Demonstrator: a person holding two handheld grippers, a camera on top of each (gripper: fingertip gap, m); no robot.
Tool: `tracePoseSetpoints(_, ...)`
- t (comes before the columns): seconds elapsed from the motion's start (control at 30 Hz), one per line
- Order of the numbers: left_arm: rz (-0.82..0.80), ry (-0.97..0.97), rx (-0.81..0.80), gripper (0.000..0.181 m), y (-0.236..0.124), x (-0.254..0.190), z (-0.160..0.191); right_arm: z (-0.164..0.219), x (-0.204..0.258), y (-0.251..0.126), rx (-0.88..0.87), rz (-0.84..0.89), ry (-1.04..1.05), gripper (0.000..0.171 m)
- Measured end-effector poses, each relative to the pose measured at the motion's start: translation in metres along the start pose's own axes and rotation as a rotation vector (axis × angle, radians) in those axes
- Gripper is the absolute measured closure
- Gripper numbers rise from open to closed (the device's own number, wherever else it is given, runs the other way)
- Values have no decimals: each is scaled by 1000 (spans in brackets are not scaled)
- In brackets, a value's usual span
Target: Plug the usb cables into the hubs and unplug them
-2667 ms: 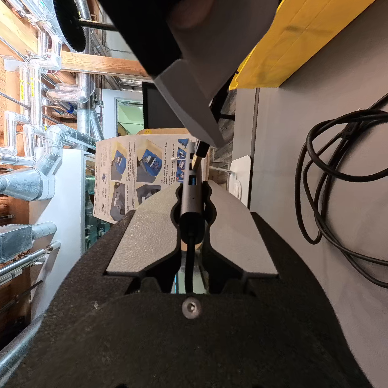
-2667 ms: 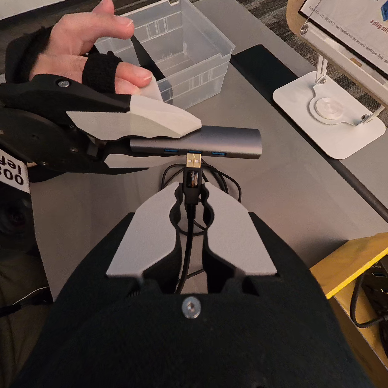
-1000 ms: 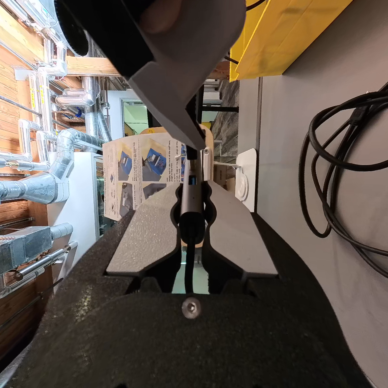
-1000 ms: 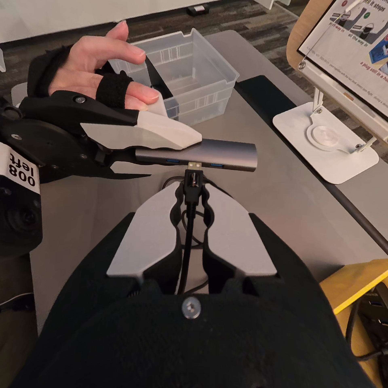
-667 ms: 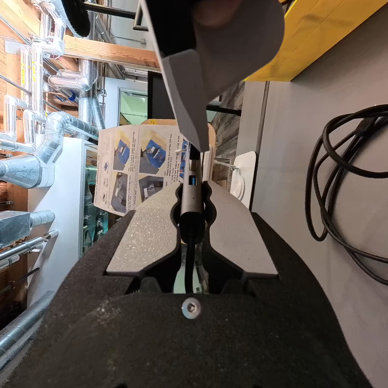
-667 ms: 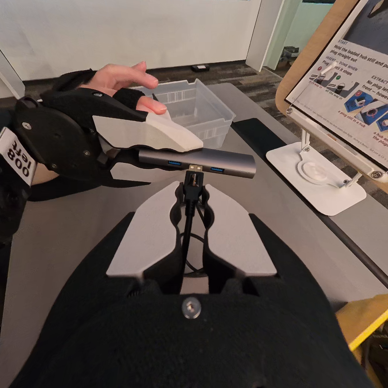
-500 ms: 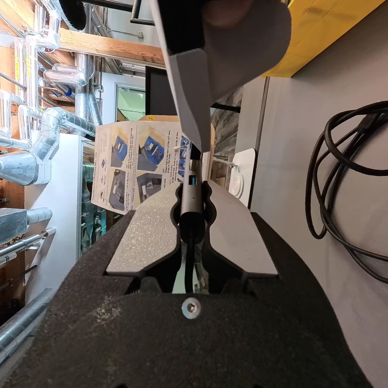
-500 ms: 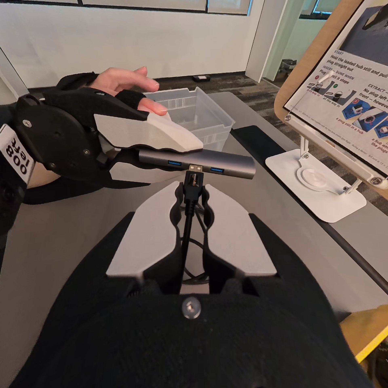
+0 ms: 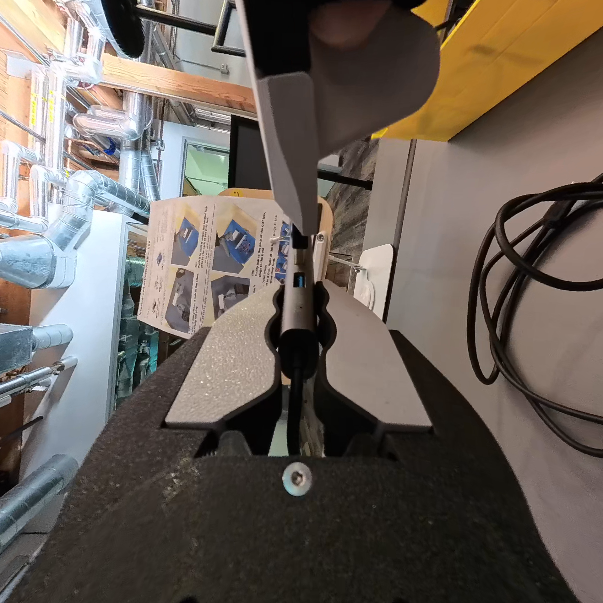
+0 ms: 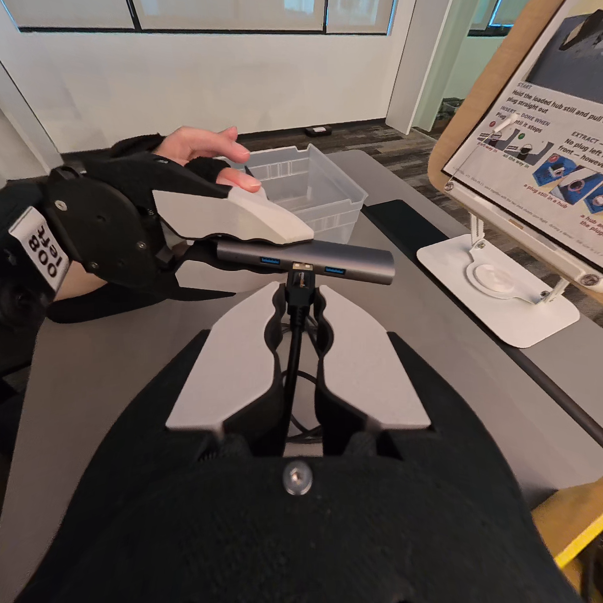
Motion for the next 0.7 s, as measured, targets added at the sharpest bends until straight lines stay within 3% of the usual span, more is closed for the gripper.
tracePoseSetpoints(0.7, -28, -15, -24, 164, -3, 2, -3, -3, 5, -3, 2, 39, -41, 155)
Point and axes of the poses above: each gripper's, where its closed fingertips meet, y out along the fingers, z out of its underside, x = y × z across the jaws, the point moved 5 cm from there along -y, back along the fingers, and after that the axes turned 5 degrees about z, right-handed, at the moved point
